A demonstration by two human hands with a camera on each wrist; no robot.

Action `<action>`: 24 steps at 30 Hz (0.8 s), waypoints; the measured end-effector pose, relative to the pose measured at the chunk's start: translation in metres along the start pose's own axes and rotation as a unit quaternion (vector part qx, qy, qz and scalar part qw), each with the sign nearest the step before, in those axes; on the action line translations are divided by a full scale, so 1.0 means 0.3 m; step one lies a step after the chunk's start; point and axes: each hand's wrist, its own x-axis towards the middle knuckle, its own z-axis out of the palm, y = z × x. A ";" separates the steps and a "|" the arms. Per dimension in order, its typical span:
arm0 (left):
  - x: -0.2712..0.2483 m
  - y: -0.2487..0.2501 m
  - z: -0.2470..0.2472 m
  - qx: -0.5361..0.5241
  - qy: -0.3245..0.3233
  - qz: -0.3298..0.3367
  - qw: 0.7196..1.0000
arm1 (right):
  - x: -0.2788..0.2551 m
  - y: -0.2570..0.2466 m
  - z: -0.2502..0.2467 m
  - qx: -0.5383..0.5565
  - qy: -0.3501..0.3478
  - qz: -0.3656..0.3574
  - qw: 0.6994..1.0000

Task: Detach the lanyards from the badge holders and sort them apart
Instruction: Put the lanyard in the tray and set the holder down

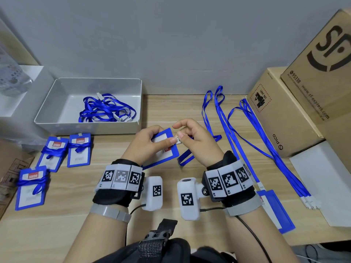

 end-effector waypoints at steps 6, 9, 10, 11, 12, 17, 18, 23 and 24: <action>-0.001 0.000 -0.006 0.011 0.007 -0.008 1.000 | 0.007 -0.002 -0.009 0.001 -0.008 0.007 1.000; -0.001 -0.009 -0.007 0.007 -0.003 -0.009 1.000 | 0.010 0.007 -0.004 0.004 -0.001 0.010 1.000; 0.000 -0.011 -0.007 0.006 -0.005 -0.008 1.000 | 0.011 0.009 -0.003 0.004 0.000 0.010 1.000; 0.001 -0.013 -0.007 0.006 -0.004 -0.008 1.000 | 0.012 0.010 -0.003 0.005 0.000 0.010 1.000; 0.003 -0.015 -0.007 0.009 -0.003 -0.007 1.000 | 0.013 0.011 -0.003 0.005 -0.001 0.009 1.000; 0.006 -0.009 -0.010 0.018 0.001 -0.003 1.000 | 0.017 0.013 -0.005 0.013 -0.001 0.003 1.000; 0.006 -0.008 -0.009 0.017 0.002 -0.004 1.000 | 0.018 0.015 -0.004 0.017 0.001 0.003 1.000; 0.005 -0.001 -0.003 0.015 -0.010 -0.003 1.000 | 0.020 0.021 0.001 -0.004 0.009 -0.007 1.000; 0.005 -0.001 -0.002 0.015 -0.018 -0.004 1.000 | 0.020 0.020 0.001 -0.012 0.005 -0.011 1.000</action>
